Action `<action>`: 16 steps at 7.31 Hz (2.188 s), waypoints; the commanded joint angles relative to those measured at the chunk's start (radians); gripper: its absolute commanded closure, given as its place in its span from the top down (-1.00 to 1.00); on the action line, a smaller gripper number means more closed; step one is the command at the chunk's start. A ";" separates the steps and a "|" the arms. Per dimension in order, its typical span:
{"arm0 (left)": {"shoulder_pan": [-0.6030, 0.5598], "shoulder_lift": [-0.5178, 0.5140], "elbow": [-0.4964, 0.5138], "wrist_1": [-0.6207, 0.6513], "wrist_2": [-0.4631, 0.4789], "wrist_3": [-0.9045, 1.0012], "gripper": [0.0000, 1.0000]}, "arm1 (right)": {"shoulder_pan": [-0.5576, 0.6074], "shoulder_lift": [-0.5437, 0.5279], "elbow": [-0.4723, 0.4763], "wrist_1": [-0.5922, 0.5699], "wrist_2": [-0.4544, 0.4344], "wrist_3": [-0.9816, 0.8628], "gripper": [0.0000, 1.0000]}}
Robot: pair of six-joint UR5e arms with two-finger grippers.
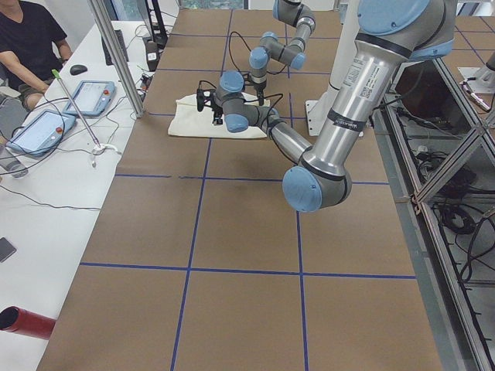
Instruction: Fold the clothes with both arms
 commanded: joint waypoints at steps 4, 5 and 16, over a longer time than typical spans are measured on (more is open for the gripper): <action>0.004 0.000 -0.024 -0.002 -0.035 -0.048 0.23 | 0.067 -0.087 0.155 -0.013 -0.001 -0.044 1.00; 0.004 0.000 -0.035 -0.001 -0.034 -0.051 0.23 | 0.063 -0.088 0.158 0.028 0.002 0.093 1.00; 0.013 0.034 -0.141 0.012 -0.021 -0.047 0.20 | -0.048 -0.243 0.152 0.561 -0.096 1.220 0.98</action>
